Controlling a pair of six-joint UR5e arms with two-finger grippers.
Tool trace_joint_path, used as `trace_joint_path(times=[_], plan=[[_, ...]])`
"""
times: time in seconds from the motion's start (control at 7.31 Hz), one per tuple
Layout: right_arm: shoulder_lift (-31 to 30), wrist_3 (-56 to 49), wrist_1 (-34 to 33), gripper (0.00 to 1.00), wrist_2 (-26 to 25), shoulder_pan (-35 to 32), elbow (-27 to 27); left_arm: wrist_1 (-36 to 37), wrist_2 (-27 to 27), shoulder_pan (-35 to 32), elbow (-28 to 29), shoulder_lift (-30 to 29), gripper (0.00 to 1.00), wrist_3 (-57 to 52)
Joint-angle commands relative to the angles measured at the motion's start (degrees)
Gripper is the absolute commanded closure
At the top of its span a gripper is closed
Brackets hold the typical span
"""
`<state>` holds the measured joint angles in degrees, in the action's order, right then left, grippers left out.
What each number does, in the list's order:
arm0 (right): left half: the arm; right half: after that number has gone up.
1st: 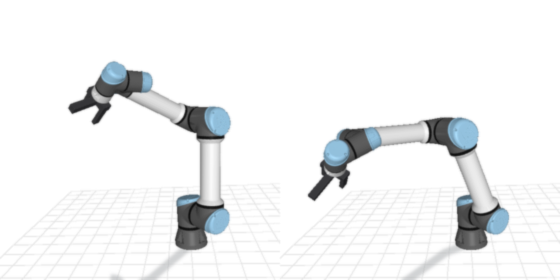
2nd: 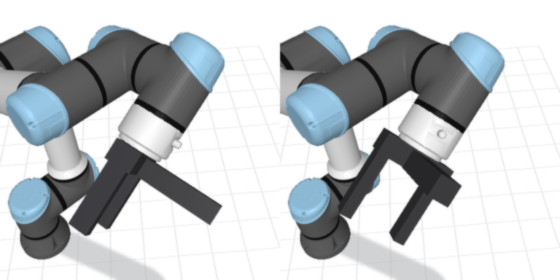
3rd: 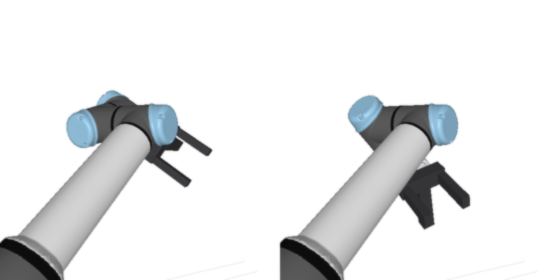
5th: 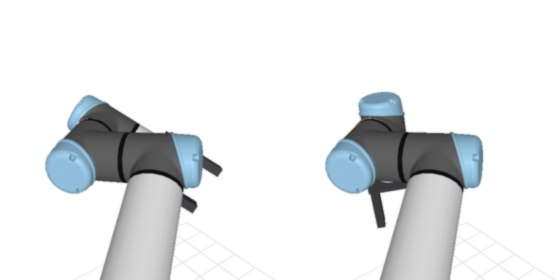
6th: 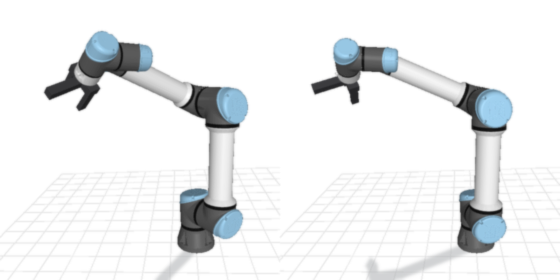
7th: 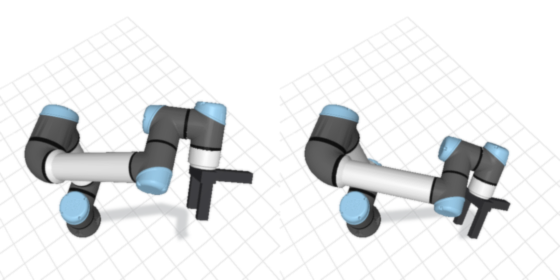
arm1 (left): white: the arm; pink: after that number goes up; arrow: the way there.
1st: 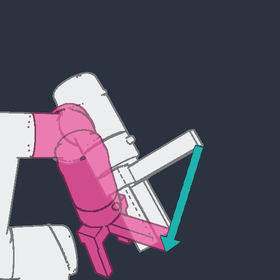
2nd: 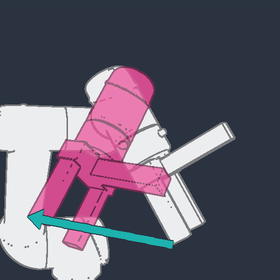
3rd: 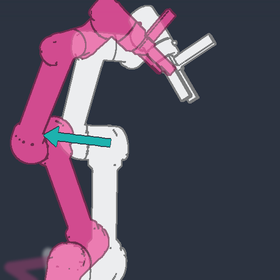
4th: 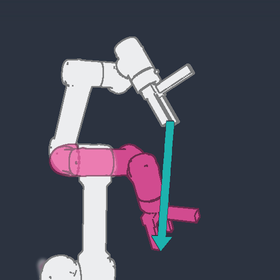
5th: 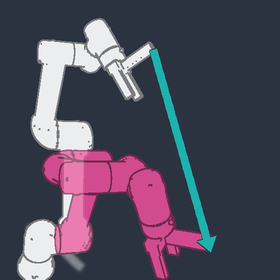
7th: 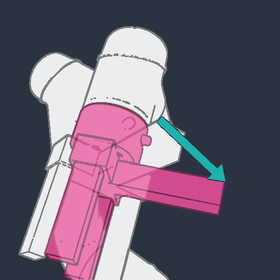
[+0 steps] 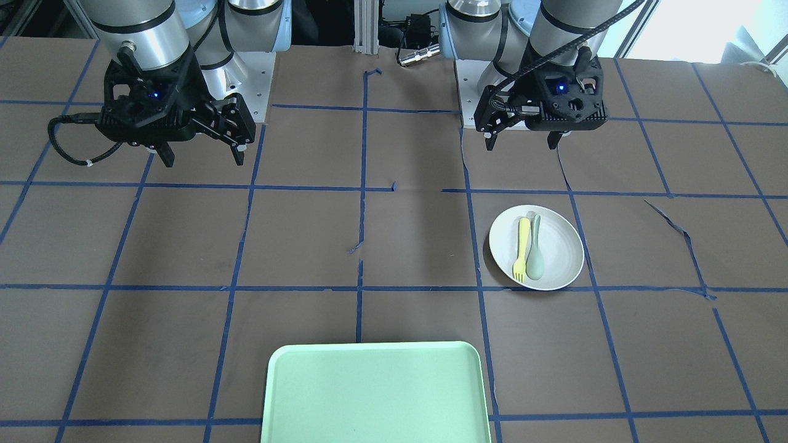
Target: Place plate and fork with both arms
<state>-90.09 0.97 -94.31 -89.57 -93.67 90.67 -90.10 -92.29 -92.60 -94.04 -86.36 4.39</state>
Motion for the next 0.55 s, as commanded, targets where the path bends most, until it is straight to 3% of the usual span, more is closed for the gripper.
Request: trace_joint_path(times=[0.0,0.41], plan=[[0.0,0.08,0.0,0.0,-0.08,-0.02,0.12,0.01,0.0,-0.04,-0.09,-0.38,0.0,0.09],[-0.09,0.08,0.0,0.0,-0.52,-0.11,0.21,-0.08,0.0,0.05,-0.09,-0.21,0.0,0.0]])
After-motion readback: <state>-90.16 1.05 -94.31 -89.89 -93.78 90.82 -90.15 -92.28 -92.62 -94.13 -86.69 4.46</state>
